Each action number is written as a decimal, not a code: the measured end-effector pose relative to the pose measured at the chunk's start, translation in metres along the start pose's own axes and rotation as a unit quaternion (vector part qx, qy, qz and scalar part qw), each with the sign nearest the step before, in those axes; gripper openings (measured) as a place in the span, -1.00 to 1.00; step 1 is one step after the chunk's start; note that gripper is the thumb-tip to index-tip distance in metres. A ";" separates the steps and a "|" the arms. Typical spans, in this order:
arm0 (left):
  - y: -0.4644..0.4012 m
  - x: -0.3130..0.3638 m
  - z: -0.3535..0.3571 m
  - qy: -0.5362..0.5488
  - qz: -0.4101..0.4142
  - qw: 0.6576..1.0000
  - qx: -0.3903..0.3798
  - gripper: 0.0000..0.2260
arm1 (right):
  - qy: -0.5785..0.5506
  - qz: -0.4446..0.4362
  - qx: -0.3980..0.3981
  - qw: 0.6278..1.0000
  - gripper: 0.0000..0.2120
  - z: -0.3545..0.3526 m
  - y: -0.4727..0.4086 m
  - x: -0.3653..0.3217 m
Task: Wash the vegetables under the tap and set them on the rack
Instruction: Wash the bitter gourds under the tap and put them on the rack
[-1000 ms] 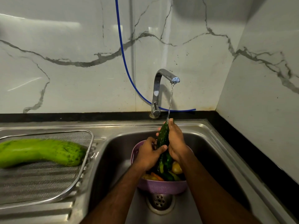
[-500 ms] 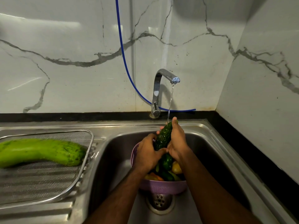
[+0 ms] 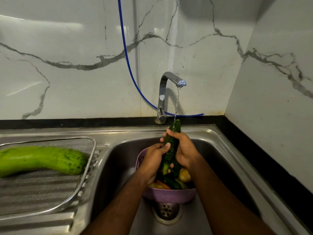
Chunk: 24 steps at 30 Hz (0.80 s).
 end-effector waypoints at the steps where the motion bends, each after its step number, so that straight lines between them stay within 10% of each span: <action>1: 0.001 -0.001 0.000 0.016 -0.022 1.000 -0.004 -0.78 | -0.006 -0.004 0.003 1.000 -0.79 -0.002 -0.002 -0.001; 8: 0.000 -0.008 -0.005 -0.001 -0.056 0.998 0.005 -0.72 | 0.007 -0.052 0.089 0.995 -0.49 -0.011 -0.001 -0.011; 16: -0.006 0.014 -0.024 -0.097 0.138 0.974 0.148 -0.75 | -0.015 -0.037 0.088 0.995 -0.71 -0.006 0.001 -0.006; 24: -0.010 -0.011 -0.018 -0.072 0.029 0.995 0.067 -0.80 | -0.131 -0.042 0.094 0.986 -0.44 -0.012 0.001 -0.012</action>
Point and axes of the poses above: each hand's wrist, its own y-axis away from the middle knuckle, its own z-axis out of the palm, x = y × z, the point moved 7 cm from there along -y, towards the middle knuckle, and after that the axes turned 1 degree about -y, right-handed, at the moved point
